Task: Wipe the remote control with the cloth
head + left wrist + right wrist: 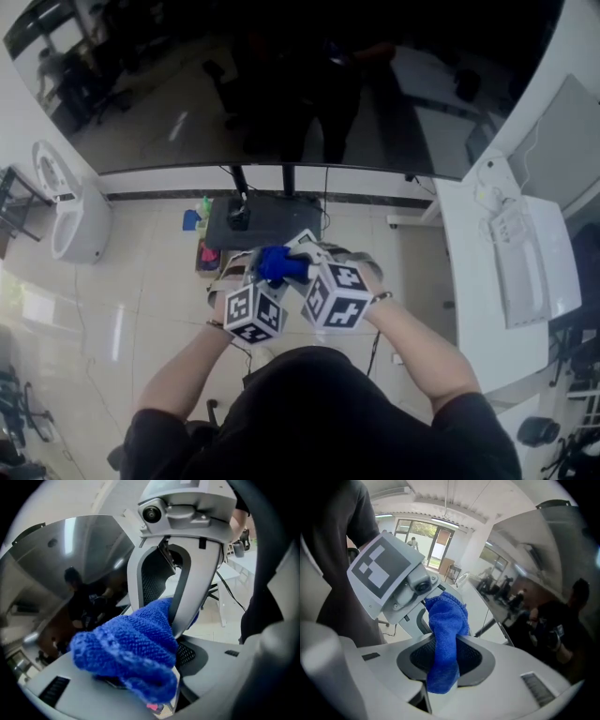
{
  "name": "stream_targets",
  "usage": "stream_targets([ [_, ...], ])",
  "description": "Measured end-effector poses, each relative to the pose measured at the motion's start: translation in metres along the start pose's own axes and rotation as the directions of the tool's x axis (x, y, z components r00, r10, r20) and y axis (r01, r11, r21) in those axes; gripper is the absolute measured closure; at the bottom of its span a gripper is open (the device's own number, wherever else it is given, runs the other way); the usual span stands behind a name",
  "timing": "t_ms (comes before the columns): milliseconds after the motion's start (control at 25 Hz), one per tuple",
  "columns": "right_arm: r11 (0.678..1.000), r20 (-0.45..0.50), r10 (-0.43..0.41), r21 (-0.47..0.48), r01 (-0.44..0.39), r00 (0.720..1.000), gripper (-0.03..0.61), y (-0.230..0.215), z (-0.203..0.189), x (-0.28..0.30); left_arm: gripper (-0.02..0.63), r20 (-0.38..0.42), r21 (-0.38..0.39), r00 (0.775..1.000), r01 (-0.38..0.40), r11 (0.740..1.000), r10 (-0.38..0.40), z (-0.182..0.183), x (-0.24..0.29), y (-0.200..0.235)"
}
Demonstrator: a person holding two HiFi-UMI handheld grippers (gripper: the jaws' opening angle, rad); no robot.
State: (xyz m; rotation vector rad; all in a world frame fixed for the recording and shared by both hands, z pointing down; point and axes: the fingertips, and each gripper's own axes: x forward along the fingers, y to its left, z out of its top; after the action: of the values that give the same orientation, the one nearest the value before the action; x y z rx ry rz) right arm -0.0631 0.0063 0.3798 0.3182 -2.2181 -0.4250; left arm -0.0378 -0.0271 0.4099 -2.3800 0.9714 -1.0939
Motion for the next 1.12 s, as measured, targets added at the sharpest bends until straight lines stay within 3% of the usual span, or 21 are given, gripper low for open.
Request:
stream_targets([
  [320, 0.985, -0.065, -0.149, 0.078, 0.154, 0.987, 0.468, -0.034, -0.033, -0.014, 0.408, 0.043, -0.085, 0.999, 0.004, 0.996, 0.000, 0.002, -0.011, -0.006],
  [400, 0.975, -0.064, -0.193, 0.102, 0.199, 0.979, 0.468, -0.048, -0.040, -0.021, 0.408, 0.067, -0.146, 0.998, 0.007, 0.989, 0.003, 0.004, -0.015, -0.004],
  [480, 0.958, -0.002, -0.245, 0.154, 0.242, 0.970, 0.468, -0.062, -0.036, -0.035, 0.408, 0.125, -0.288, 0.992, 0.031, 0.957, 0.006, 0.008, -0.020, 0.002],
  [520, 0.943, 0.057, -0.275, 0.210, 0.258, 0.960, 0.468, -0.069, -0.031, -0.046, 0.408, 0.175, -0.400, 0.985, 0.062, 0.914, 0.010, 0.009, -0.023, 0.008],
  [560, 0.921, 0.133, -0.306, 0.293, 0.258, 0.943, 0.468, -0.076, -0.026, -0.058, 0.408, 0.241, -0.531, 0.970, 0.113, 0.840, 0.021, 0.011, -0.026, 0.016],
  [600, 0.891, 0.223, -0.337, 0.391, 0.233, 0.915, 0.468, -0.083, -0.020, -0.072, 0.408, 0.320, -0.660, 0.946, 0.188, 0.728, 0.045, 0.011, -0.029, 0.026],
  [680, 0.817, 0.395, -0.385, 0.567, 0.109, 0.834, 0.468, -0.092, -0.015, -0.093, 0.408, 0.480, -0.823, 0.863, 0.382, 0.420, 0.156, 0.009, -0.035, 0.049],
  [720, 0.777, 0.455, -0.401, 0.629, 0.032, 0.795, 0.468, -0.093, -0.015, -0.098, 0.408, 0.532, -0.839, 0.813, 0.470, 0.273, 0.235, 0.007, -0.038, 0.061],
  [760, 0.739, 0.497, -0.408, 0.672, -0.043, 0.766, 0.468, -0.091, -0.016, -0.099, 0.408, 0.559, -0.828, 0.769, 0.539, 0.155, 0.311, 0.004, -0.041, 0.070],
  [800, 0.705, 0.525, -0.405, 0.701, -0.110, 0.749, 0.468, -0.086, -0.017, -0.095, 0.408, 0.571, -0.803, 0.731, 0.593, 0.067, 0.375, 0.002, -0.044, 0.077],
  [840, 0.677, 0.544, -0.393, 0.717, -0.166, 0.741, 0.468, -0.078, -0.018, -0.089, 0.408, 0.578, -0.770, 0.695, 0.639, 0.001, 0.427, 0.001, -0.047, 0.082],
  [920, 0.640, 0.567, -0.360, 0.728, -0.246, 0.741, 0.468, -0.061, -0.017, -0.071, 0.408, 0.588, -0.697, 0.634, 0.712, -0.085, 0.502, 0.000, -0.050, 0.087],
  [1000, 0.619, 0.578, -0.322, 0.728, -0.295, 0.750, 0.468, -0.043, -0.014, -0.052, 0.408, 0.599, -0.644, 0.596, 0.756, -0.121, 0.535, 0.000, -0.051, 0.088],
  [1120, 0.603, 0.589, -0.269, 0.720, -0.343, 0.762, 0.468, -0.021, -0.010, -0.035, 0.408, 0.627, -0.609, 0.573, 0.783, -0.127, 0.528, 0.006, -0.051, 0.083],
])
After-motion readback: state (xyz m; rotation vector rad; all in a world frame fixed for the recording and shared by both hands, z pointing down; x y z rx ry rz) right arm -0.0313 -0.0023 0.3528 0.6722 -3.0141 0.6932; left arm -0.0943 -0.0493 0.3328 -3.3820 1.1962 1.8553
